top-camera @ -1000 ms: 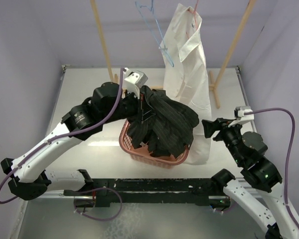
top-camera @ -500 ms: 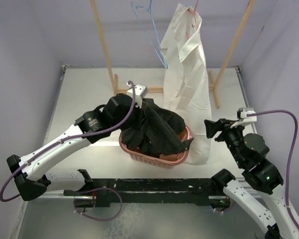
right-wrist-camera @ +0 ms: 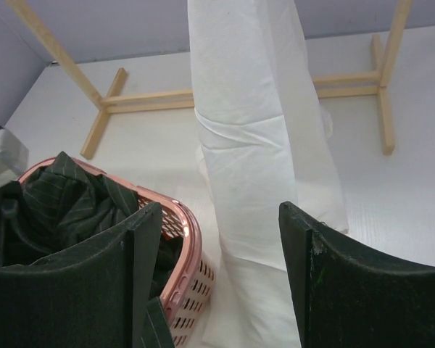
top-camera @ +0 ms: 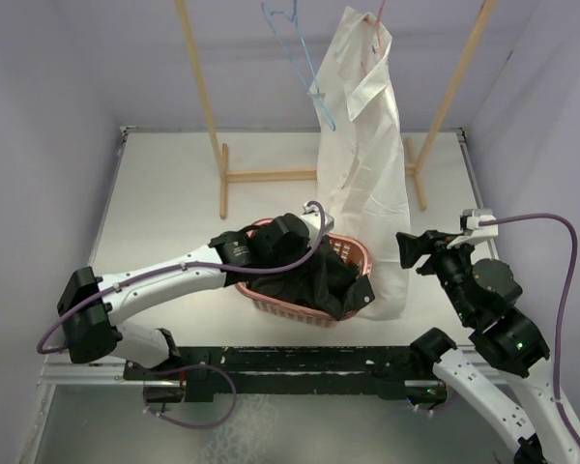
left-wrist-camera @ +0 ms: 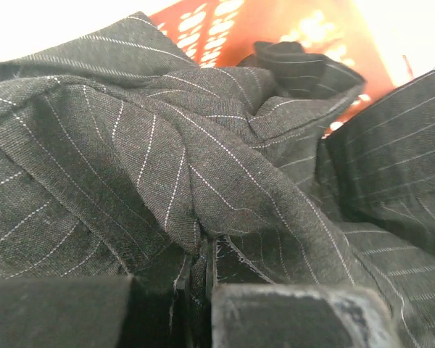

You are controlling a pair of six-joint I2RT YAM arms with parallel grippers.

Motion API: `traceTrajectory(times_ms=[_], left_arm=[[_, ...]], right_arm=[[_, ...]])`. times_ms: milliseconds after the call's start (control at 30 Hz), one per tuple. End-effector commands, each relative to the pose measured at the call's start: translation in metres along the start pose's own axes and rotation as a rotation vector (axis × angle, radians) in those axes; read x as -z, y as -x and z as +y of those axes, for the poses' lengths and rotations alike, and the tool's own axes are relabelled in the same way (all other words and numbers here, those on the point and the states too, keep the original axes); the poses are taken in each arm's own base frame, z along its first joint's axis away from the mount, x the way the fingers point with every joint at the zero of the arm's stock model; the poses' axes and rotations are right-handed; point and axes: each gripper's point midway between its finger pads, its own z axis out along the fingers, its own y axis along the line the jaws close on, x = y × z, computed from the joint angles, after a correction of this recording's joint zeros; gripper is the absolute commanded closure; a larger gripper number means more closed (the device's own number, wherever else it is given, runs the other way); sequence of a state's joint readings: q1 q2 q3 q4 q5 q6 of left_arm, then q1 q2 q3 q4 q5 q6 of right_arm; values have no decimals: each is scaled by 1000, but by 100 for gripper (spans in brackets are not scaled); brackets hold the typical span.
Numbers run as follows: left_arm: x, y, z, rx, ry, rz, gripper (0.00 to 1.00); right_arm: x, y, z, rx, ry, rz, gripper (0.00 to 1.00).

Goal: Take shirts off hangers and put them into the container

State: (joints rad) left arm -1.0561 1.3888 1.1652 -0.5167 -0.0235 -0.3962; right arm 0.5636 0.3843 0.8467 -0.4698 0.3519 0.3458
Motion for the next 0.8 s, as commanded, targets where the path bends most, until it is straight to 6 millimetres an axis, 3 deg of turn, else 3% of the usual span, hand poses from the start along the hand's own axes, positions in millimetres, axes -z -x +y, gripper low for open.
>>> traceTrajectory(times_ms=[0, 133, 433, 633, 767], left_arm=[[-16, -19, 20, -1, 98, 55, 100], [-31, -48, 39, 27, 185, 131, 100], [-70, -85, 39, 55, 149, 187, 100], [-81, -95, 46, 70, 180, 199, 95], [-78, -93, 65, 99, 274, 176, 90]], right_arm=[[1, 8, -2, -29, -17, -42, 32], [0, 6, -2, -30, -13, -41, 32], [-4, -1, -1, -33, -13, -23, 32], [-5, -3, 0, -28, -10, -9, 32], [-6, -4, 0, -30, -10, -6, 32]])
